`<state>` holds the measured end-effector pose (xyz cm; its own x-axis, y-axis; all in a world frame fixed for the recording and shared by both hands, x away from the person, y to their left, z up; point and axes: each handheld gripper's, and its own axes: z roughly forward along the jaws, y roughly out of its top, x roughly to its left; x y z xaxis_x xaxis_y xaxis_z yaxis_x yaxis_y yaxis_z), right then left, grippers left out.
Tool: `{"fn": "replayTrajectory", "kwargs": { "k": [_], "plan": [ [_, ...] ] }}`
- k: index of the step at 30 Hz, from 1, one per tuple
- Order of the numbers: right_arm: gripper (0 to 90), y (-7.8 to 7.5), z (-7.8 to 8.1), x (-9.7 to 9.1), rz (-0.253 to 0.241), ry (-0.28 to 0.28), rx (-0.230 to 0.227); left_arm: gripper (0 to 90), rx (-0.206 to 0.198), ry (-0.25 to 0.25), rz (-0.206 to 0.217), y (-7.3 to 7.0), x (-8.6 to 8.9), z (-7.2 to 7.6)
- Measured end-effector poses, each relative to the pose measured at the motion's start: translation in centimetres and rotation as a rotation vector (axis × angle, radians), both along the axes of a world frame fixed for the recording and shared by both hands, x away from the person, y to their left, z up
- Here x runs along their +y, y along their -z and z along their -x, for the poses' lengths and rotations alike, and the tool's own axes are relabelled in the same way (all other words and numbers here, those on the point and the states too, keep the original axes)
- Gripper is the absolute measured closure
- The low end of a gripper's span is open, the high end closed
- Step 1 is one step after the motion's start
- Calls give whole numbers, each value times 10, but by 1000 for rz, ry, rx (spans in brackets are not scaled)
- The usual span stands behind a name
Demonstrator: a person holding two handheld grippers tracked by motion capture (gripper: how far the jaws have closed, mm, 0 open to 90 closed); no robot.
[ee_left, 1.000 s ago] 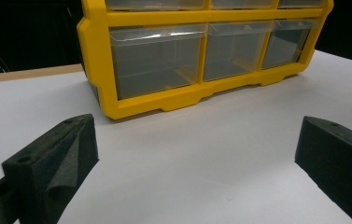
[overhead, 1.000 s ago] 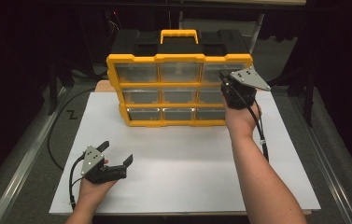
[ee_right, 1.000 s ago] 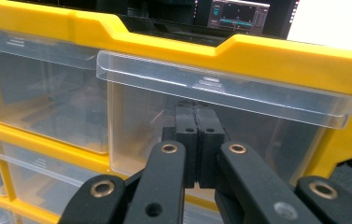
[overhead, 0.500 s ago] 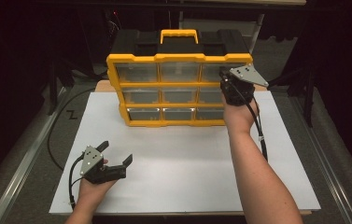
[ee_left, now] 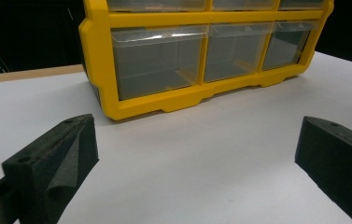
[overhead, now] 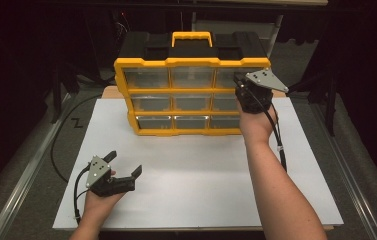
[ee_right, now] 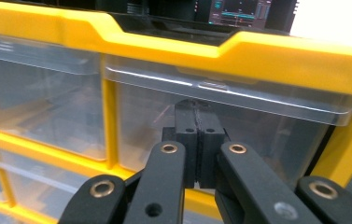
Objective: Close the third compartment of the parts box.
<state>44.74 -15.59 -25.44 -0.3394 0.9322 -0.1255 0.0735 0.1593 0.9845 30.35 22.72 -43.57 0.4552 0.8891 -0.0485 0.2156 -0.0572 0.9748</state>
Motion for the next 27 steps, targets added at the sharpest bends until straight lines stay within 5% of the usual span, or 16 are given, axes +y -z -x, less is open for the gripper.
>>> {"fn": "replayTrajectory", "kwargs": {
  "k": [13,20,27],
  "plan": [
    [900,5,47,-19,11,-86,-2,2,-2,6,-6,0,-1,1],
    [900,27,64,-37,21,-110,23,2,0,10,-13,1,-2,0],
    [900,67,69,-55,21,-111,82,2,3,16,-24,2,-3,1]
  ]
}}
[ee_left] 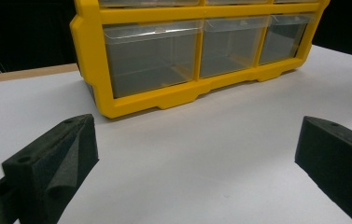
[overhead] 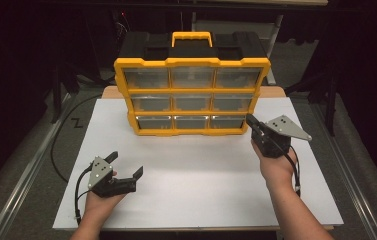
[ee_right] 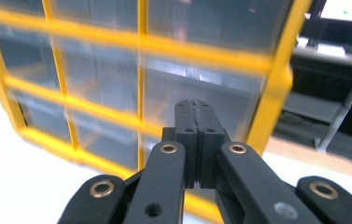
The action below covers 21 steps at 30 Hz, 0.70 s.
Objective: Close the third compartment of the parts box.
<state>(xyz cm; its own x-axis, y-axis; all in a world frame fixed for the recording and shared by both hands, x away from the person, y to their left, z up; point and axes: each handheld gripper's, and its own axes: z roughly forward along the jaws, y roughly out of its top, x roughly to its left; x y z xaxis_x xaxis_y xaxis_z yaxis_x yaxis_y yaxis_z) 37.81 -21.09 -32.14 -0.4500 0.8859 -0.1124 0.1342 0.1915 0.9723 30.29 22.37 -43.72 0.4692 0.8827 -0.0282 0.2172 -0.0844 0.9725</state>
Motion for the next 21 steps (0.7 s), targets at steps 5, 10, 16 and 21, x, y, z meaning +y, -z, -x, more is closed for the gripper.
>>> {"fn": "replayTrajectory", "kwargs": {
  "k": [5,10,16,21],
  "plan": [
    [900,35,3,-11,16,5,59,2,5,5,-12,1,-1,0],
    [900,71,10,-22,29,15,123,2,10,4,-15,1,-1,-1],
    [900,92,23,-35,37,22,167,2,22,5,-22,2,-2,0],
    [900,94,35,-42,52,17,157,2,31,4,-27,3,-2,1]
  ]
}}
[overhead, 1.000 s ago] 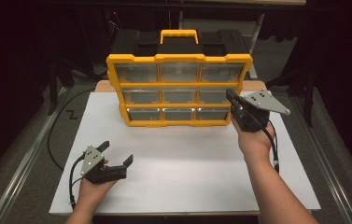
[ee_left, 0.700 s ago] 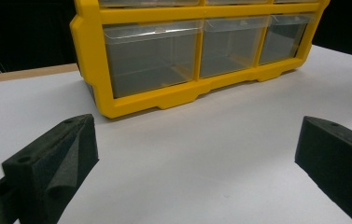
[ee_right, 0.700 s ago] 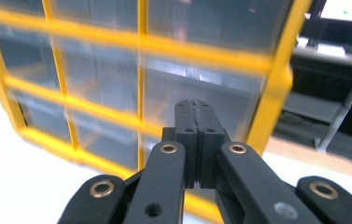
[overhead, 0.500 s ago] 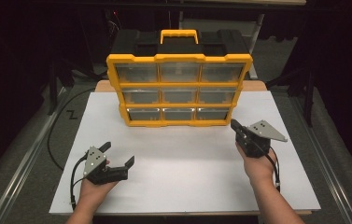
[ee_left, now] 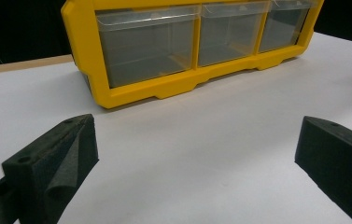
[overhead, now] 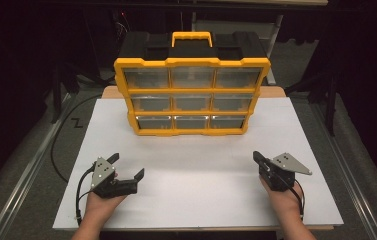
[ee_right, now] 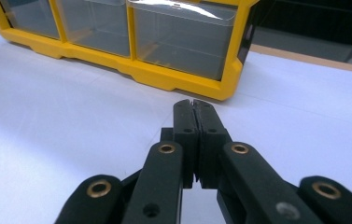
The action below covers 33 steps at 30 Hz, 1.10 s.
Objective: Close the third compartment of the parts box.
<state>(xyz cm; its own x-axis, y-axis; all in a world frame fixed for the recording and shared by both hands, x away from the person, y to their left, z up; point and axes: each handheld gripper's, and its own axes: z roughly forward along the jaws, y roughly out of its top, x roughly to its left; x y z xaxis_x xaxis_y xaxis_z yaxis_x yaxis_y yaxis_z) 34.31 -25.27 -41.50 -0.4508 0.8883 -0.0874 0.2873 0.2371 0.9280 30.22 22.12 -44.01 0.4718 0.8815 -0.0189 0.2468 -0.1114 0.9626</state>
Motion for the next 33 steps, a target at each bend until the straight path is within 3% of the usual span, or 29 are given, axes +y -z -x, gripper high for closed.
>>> {"fn": "replayTrajectory", "kwargs": {
  "k": [5,12,18,19,26,30,33],
  "plan": [
    [878,4,12,-6,29,1,2,2,11,-6,9,1,0,2],
    [794,8,11,-3,13,-15,25,2,4,-7,10,0,1,1],
    [595,13,5,5,32,-39,50,2,10,15,-7,0,-1,0],
    [595,13,5,5,32,-39,50,2,10,15,-7,0,-1,0],
    [344,14,5,5,35,-43,48,2,10,20,-5,-1,-1,0],
    [160,16,4,4,10,-36,70,2,11,17,-3,-1,-1,1],
    [89,16,4,3,-5,-32,73,2,11,18,-3,-1,-1,1]
  ]
}}
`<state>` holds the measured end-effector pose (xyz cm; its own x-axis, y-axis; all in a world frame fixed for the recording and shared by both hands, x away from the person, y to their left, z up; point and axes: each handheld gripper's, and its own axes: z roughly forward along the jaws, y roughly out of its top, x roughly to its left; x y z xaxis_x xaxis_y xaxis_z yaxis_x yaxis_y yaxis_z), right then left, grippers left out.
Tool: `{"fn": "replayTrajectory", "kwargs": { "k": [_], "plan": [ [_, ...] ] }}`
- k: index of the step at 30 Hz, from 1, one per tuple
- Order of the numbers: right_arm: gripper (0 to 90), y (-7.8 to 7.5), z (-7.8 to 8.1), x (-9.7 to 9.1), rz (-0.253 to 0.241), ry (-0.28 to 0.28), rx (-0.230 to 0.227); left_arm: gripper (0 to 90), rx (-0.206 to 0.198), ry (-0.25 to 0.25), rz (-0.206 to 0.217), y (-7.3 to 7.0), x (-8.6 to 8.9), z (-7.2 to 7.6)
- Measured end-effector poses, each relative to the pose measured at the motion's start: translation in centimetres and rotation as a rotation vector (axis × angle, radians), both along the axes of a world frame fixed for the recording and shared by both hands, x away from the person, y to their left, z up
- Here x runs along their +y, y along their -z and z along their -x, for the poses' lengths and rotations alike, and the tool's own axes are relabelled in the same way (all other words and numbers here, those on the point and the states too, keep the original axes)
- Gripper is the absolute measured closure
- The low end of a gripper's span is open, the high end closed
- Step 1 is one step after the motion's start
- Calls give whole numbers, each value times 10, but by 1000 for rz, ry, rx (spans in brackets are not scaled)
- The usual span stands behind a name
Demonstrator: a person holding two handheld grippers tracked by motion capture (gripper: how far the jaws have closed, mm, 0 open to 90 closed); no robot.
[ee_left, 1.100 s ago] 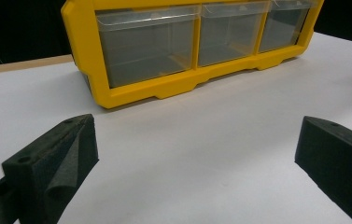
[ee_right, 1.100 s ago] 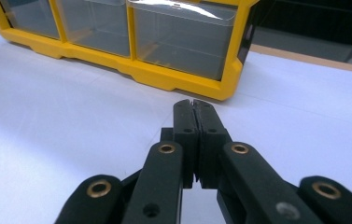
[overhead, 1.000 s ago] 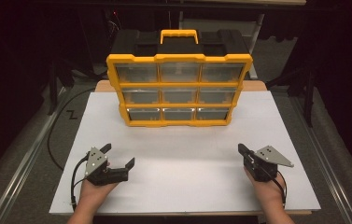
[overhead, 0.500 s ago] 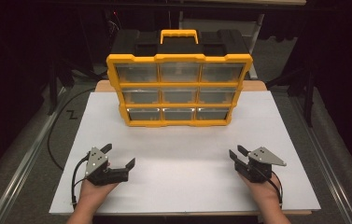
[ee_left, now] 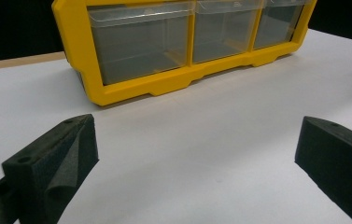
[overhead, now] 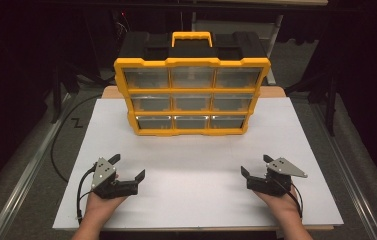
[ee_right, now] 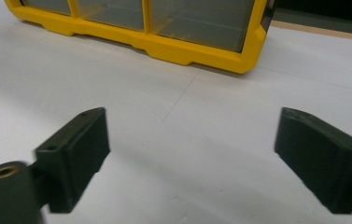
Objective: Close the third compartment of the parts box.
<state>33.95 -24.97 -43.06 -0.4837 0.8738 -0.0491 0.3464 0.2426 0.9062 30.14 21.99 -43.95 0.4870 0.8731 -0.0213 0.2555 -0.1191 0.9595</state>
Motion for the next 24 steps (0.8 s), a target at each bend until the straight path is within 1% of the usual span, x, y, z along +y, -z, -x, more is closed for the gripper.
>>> {"fn": "replayTrajectory", "kwargs": {
  "k": [1,2,4,6,9,11,14,20,24],
  "plan": [
    [60,-1,0,-1,-9,1,-2,2,-1,0,0,0,0,0],
    [11,-2,-1,-2,-31,-1,0,2,-1,0,1,0,0,0],
    [10,-2,0,-3,-37,1,-4,2,-2,0,4,0,0,0],
    [10,-5,1,-4,-39,15,-24,2,-4,-1,9,-1,1,0],
    [10,-10,6,-9,-76,12,-71,2,-5,2,19,-1,2,0],
    [10,-10,8,-12,-77,11,-85,2,-5,0,26,-1,3,0],
    [10,-7,6,-13,-81,18,-65,2,-3,-2,27,-1,2,0],
    [10,-6,6,-12,-72,13,-69,2,-4,-2,25,-1,2,0],
    [10,-6,5,-13,-76,15,-70,2,-4,-2,21,-1,2,0]
  ]
}}
